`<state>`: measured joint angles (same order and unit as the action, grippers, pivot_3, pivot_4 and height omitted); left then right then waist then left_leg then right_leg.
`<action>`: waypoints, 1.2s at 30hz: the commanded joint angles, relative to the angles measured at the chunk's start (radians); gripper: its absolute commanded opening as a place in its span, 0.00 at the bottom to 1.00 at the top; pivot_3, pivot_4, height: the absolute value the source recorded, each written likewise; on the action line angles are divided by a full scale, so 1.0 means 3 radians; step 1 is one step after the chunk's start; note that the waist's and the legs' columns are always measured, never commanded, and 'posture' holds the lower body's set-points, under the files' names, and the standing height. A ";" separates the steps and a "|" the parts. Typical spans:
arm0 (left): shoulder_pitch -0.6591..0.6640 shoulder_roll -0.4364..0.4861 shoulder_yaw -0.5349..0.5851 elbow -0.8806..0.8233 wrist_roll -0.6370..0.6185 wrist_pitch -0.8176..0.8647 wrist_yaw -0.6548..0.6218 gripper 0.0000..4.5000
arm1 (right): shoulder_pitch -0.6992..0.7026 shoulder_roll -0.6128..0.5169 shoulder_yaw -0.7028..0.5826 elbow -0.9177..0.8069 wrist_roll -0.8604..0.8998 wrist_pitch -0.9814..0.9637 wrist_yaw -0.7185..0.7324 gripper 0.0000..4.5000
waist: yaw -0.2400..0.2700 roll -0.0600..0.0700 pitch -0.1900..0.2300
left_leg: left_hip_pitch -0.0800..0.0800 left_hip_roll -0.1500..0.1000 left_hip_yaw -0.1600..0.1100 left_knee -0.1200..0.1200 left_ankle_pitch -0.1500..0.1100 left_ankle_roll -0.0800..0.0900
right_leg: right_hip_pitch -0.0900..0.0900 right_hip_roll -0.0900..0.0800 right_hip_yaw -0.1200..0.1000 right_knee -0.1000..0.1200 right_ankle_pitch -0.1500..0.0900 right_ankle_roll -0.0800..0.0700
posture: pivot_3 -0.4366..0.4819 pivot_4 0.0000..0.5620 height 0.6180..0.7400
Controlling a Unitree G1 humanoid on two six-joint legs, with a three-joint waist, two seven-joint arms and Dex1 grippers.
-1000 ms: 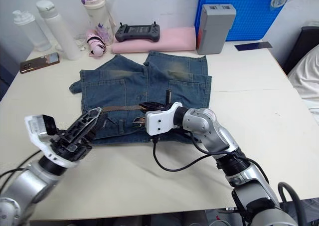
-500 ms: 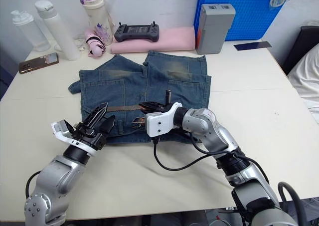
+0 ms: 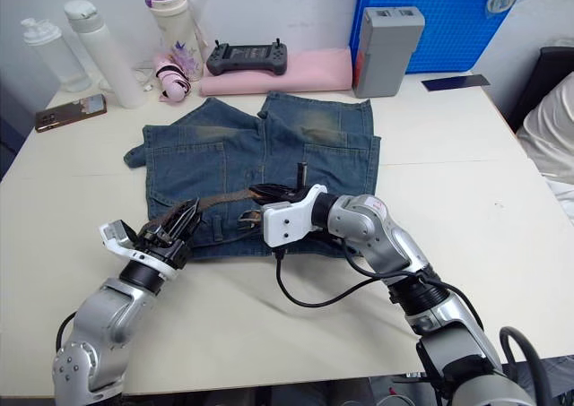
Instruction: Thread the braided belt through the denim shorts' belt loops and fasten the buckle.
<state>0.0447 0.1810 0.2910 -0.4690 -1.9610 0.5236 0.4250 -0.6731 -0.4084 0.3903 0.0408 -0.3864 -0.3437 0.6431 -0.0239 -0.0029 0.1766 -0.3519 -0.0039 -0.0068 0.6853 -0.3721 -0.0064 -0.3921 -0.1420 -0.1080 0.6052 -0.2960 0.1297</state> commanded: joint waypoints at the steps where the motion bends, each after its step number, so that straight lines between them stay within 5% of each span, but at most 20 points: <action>1: -0.0053 -0.0051 0.0064 -0.0015 -0.0037 0.0032 -0.0047 0.00 | 0.0021 -0.0016 -0.0013 -0.0197 0.0052 -0.0062 0.0026 0.00 | 0.0001 0.0000 0.0000 | 0.0000 0.0000 0.0000 0.0000 0.0000 0.0000 | 0.0000 0.0000 0.0000 0.0000 0.0000 0.0000 | 0.48 0.27 1.00; 4: -0.0088 -0.0087 0.0085 -0.0008 -0.0037 0.0045 -0.0041 0.00 | 0.0068 0.0010 -0.0029 -0.0237 0.0153 0.0085 0.0109 0.00 | 0.0005 0.0000 0.0000 | -0.0001 0.0000 0.0000 0.0000 0.0000 0.0000 | 0.0000 0.0000 0.0000 -0.0001 0.0000 0.0000 | 0.48 0.27 1.00; 14: 0.0286 0.0325 0.0602 -0.0350 -0.0037 0.0160 -0.0392 0.00 | 0.0250 0.0009 -0.0299 -0.0494 0.0803 0.1090 0.0509 0.99 | -0.0002 0.0001 0.0000 | -0.0002 0.0004 -0.0002 -0.0004 -0.0001 -0.0001 | 0.0000 0.0002 0.0001 -0.0009 0.0000 0.0000 | 0.48 0.27 1.00; 18: 0.0652 0.0763 0.0948 -0.0227 -0.0037 0.0263 -0.0667 0.00 | 0.0280 -0.0090 -0.0437 -0.0580 0.1107 0.1361 0.0716 0.99 | -0.0002 0.0003 0.0002 | -0.0003 0.0006 -0.0003 -0.0005 -0.0002 -0.0004 | -0.0001 0.0005 0.0000 -0.0011 0.0000 -0.0001 | 0.48 0.27 1.00; 23: 0.0802 0.0841 0.1259 0.0068 -0.0037 0.0209 -0.0877 0.00 | 0.0305 -0.0145 -0.0479 -0.0605 0.1281 0.1528 0.0837 0.99 | 0.0017 0.0005 0.0003 | -0.0002 0.0005 -0.0003 -0.0005 -0.0003 -0.0005 | 0.0000 0.0006 0.0000 -0.0013 -0.0001 -0.0001 | 0.48 0.27 1.00; 36: 0.0596 0.0898 0.0781 0.0299 0.0193 0.0309 -0.0963 0.00 | 0.0443 -0.0288 -0.0456 -0.0899 0.1863 0.2498 0.1201 0.99 | 0.0078 0.0005 0.0003 | -0.0003 0.0005 -0.0004 -0.0005 -0.0003 -0.0005 | 0.0000 0.0006 0.0002 -0.0011 0.0000 -0.0001 | 0.48 0.27 1.00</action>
<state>0.2247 0.4501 0.5333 -0.3756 -1.9161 0.6132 0.1392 -0.5397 -0.4784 0.2672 -0.1890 0.1483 0.3816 0.9909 -0.0006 -0.0015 0.1775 -0.3528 -0.0027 -0.0080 0.6837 -0.3731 -0.0079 -0.3921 -0.1403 -0.1074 0.6016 -0.2961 0.1294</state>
